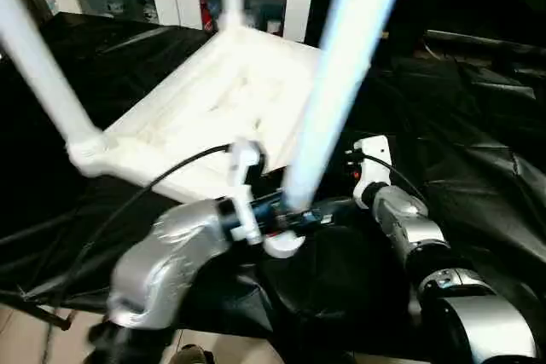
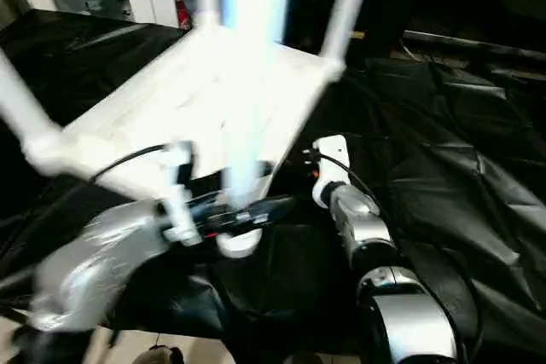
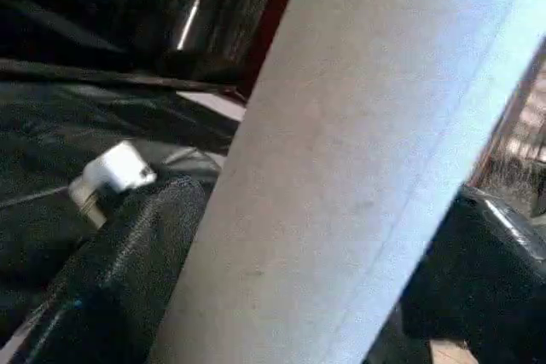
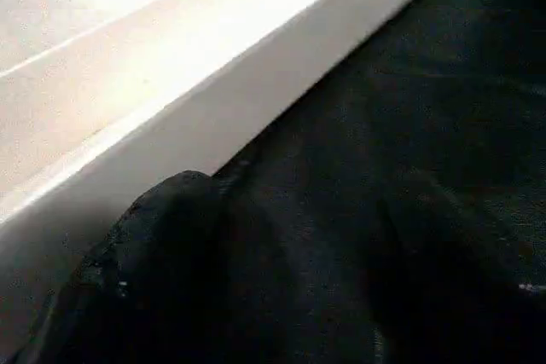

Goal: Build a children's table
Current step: Rotate table base

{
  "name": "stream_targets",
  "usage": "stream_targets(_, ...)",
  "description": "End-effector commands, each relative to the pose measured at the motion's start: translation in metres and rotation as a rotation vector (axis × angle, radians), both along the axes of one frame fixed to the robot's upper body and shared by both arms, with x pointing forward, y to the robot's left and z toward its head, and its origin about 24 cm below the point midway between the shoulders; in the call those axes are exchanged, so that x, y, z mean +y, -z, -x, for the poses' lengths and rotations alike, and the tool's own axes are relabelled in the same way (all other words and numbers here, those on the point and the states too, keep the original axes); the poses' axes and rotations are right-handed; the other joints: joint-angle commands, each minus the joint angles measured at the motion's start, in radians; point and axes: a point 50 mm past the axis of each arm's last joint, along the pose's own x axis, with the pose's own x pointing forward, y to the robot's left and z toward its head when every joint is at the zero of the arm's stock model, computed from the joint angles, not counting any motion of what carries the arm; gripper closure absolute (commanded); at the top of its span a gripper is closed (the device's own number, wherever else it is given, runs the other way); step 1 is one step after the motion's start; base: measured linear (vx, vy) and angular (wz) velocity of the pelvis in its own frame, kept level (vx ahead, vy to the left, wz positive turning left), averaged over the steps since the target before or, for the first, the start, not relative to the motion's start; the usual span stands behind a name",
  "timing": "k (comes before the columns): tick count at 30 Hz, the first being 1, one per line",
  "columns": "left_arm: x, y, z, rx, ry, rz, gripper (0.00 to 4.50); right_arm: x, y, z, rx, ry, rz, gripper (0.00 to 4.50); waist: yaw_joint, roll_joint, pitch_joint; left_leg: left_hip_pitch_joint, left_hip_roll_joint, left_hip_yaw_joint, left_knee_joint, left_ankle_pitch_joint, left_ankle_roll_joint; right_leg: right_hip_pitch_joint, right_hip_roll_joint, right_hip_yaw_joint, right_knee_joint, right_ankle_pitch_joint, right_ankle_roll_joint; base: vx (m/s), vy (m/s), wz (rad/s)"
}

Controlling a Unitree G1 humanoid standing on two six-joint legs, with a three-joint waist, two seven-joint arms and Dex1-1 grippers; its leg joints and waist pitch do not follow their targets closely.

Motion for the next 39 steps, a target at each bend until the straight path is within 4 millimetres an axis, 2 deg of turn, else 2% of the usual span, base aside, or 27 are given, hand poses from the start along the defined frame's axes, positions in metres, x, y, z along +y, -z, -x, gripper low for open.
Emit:
stream_targets(1,-0.022,-0.007,0.003,-0.043,0.079,0.012,0.03,0.037,-0.005,0.001,0.004,-0.156,-0.013,0.78,0.010,0.007,-0.081,0.014,0.004,0.005,-0.066,-0.202,0.038,0.069,-0.038,0.030,-0.067,-0.110,-0.234,0.000,0.000,0.00)
stream_targets(4,-0.029,-0.007,-0.002,-0.059,0.061,0.007,0.03,0.042,-0.004,0.002,0.011,-0.173,-0.019,0.78,0.009,0.007,-0.082,0.018,0.006,0.007,-0.064,-0.201,0.046,0.067,-0.039,0.030,-0.067,-0.097,-0.248,0.000,0.000,0.00)
stream_targets(8,-0.032,0.000,-0.017,-0.099,-0.061,-0.075,0.03,0.040,-0.006,-0.001,-0.005,-0.131,-0.002,0.78,0.012,0.008,-0.082,0.021,0.008,0.008,-0.064,-0.207,0.051,0.066,-0.038,0.030,-0.068,-0.097,-0.250,0.000,0.000,0.00)
stream_targets(9,-0.026,0.007,-0.028,-0.115,-0.155,-0.150,0.03,0.031,-0.009,-0.006,-0.020,-0.071,0.001,0.78,0.013,0.007,-0.083,0.020,0.007,0.006,-0.065,-0.210,0.052,0.067,-0.038,0.029,-0.070,-0.104,-0.243,0.000,0.000,0.00)
stream_targets(10,-0.021,0.009,-0.031,-0.125,-0.189,-0.179,0.03,0.027,-0.011,-0.007,-0.027,-0.048,0.003,0.78,0.012,0.008,-0.083,0.022,0.007,0.006,-0.065,-0.216,0.050,0.066,-0.038,0.029,-0.071,-0.113,-0.239,0.000,0.000,0.00)
stream_targets(12,-0.015,0.011,-0.034,-0.128,-0.208,-0.199,0.03,0.021,-0.013,-0.009,-0.035,-0.029,0.006,0.78,0.012,0.008,-0.083,0.017,0.007,0.003,-0.067,-0.214,0.040,0.072,-0.042,0.028,-0.068,-0.132,-0.228,0.000,0.000,0.00)
stream_targets(13,-0.010,0.013,-0.033,-0.118,-0.205,-0.209,0.03,0.015,-0.014,-0.010,-0.042,-0.016,0.008,0.78,0.016,0.009,-0.086,0.023,0.008,0.005,-0.065,-0.210,0.039,0.067,-0.043,0.029,-0.069,-0.125,-0.232,0.000,0.000,0.00)
stream_targets(14,-0.010,0.013,-0.033,-0.118,-0.205,-0.210,0.03,0.014,-0.015,-0.010,-0.042,-0.015,0.008,0.78,0.020,0.010,-0.086,0.024,0.009,0.006,-0.064,-0.195,0.042,0.067,-0.041,0.030,-0.064,-0.095,-0.246,0.000,0.000,0.00)
stream_targets(15,0.002,0.015,-0.030,-0.116,-0.190,-0.230,0.03,0.001,-0.018,-0.013,-0.052,0.005,0.017,0.78,0.023,0.011,-0.088,0.023,0.009,0.006,-0.063,-0.183,0.045,0.068,-0.040,0.029,-0.059,-0.066,-0.256,0.000,0.000,0.00)
stream_targets(18,0.015,0.023,-0.022,-0.113,-0.154,-0.304,0.03,-0.013,-0.022,-0.013,-0.064,-0.013,0.037,0.78,0.030,0.014,-0.087,0.026,0.009,0.009,-0.062,-0.181,0.050,0.066,-0.037,0.028,-0.057,-0.054,-0.262,0.000,0.000,0.00)
stream_targets(19,0.023,0.030,-0.014,-0.112,-0.113,-0.360,0.03,-0.022,-0.024,-0.013,-0.068,-0.036,0.058,0.78,0.033,0.018,-0.089,0.027,0.008,0.008,-0.063,-0.186,0.049,0.066,-0.036,0.028,-0.057,-0.060,-0.261,0.000,0.000,0.00)
stream_targets(22,0.032,0.038,-0.002,-0.068,-0.038,-0.431,0.03,-0.035,-0.026,-0.010,-0.070,-0.082,0.103,0.78,0.037,0.018,-0.086,0.029,0.010,0.010,-0.065,-0.219,0.030,0.063,-0.035,0.028,-0.061,-0.103,-0.259,0.000,0.000,0.00)
stream_targets(24,0.040,0.045,0.001,-0.066,-0.044,-0.516,0.31,-0.043,-0.028,-0.006,-0.074,-0.160,0.134,0.78,0.042,0.020,-0.086,0.029,0.010,0.008,-0.066,-0.239,0.016,0.064,-0.037,0.028,-0.064,-0.128,-0.254,0.000,0.000,0.00)
stream_targets(26,0.046,0.050,-0.001,-0.070,-0.073,-0.568,0.39,-0.047,-0.029,-0.002,-0.074,-0.230,0.151,0.78,0.044,0.018,-0.086,0.029,0.010,0.008,-0.066,-0.244,0.018,0.066,-0.034,0.028,-0.067,-0.129,-0.243,0.000,0.000,0.00)
stream_targets(28,0.051,0.054,-0.005,-0.069,-0.107,-0.606,0.66,-0.052,-0.031,0.006,-0.076,-0.338,0.182,0.78,0.046,0.017,-0.089,0.027,0.008,0.007,-0.065,-0.237,0.016,0.069,-0.035,0.029,-0.067,-0.133,-0.237,0.000,0.000,0.00)
stream_targets(30,0.056,0.056,-0.009,-0.061,-0.129,-0.636,0.66,-0.058,-0.033,0.016,-0.058,-0.446,0.199,0.78,0.050,0.017,-0.089,0.027,0.007,0.007,-0.065,-0.233,0.021,0.069,-0.037,0.030,-0.069,-0.141,-0.233,0.000,0.000,0.00)
stream_targets(31,0.058,0.056,-0.011,-0.055,-0.141,-0.647,0.80,-0.063,-0.034,0.021,-0.048,-0.497,0.207,0.78,0.052,0.019,-0.091,0.028,0.008,0.006,-0.065,-0.236,0.022,0.070,-0.035,0.029,-0.070,-0.145,-0.232,0.000,0.000,0.00)
stream_targets(32,0.059,0.056,-0.013,-0.050,-0.145,-0.652,0.80,-0.066,-0.036,0.025,-0.039,-0.528,0.210,0.78,0.055,0.016,-0.092,0.028,0.008,0.006,-0.064,-0.228,0.027,0.073,-0.033,0.030,-0.070,-0.131,-0.227,0.000,0.000,0.00)
stream_targets(33,0.060,0.056,-0.014,-0.044,-0.148,-0.661,0.92,-0.069,-0.038,0.030,-0.029,-0.562,0.215,0.78,0.057,0.017,-0.093,0.028,0.008,0.005,-0.063,-0.223,0.029,0.071,-0.035,0.030,-0.068,-0.125,-0.231,0.000,0.000,0.00)
stream_targets(34,0.061,0.055,-0.017,-0.037,-0.144,-0.674,1.03,-0.073,-0.041,0.037,-0.005,-0.618,0.223,0.78,0.060,0.025,-0.094,0.030,0.006,0.005,-0.063,-0.222,0.031,0.071,-0.033,0.030,-0.069,-0.123,-0.235,0.000,0.000,0.00)
stream_targets(35,0.062,0.055,-0.018,-0.033,-0.141,-0.681,1.13,-0.075,-0.042,0.041,0.009,-0.647,0.227,0.78,0.064,0.017,-0.093,0.029,0.006,0.006,-0.063,-0.227,0.038,0.073,-0.032,0.030,-0.072,-0.128,-0.231,0.000,0.000,0.00)
stream_targets(37,0.063,0.055,-0.021,-0.032,-0.129,-0.695,1.19,-0.078,-0.044,0.048,0.033,-0.706,0.242,0.78,0.063,0.019,-0.087,0.029,0.006,0.005,-0.066,-0.269,0.035,0.069,-0.037,0.028,-0.079,-0.210,-0.225,0.000,0.000,0.00)
stream_targets(38,0.063,0.055,-0.022,-0.033,-0.126,-0.697,1.35,-0.078,-0.045,0.050,0.037,-0.716,0.246,0.78,0.065,0.020,-0.085,0.035,0.007,0.004,-0.068,-0.304,0.027,0.066,-0.039,0.028,-0.089,-0.287,-0.206,0.000,0.000,0.00)
stream_targets(39,0.065,0.055,-0.024,-0.030,-0.119,-0.708,1.35,-0.078,-0.047,0.055,0.046,-0.755,0.244,0.78,0.064,0.023,-0.085,0.035,0.007,0.002,-0.069,-0.318,0.021,0.066,-0.041,0.028,-0.090,-0.318,-0.200,0.000,0.000,0.00)
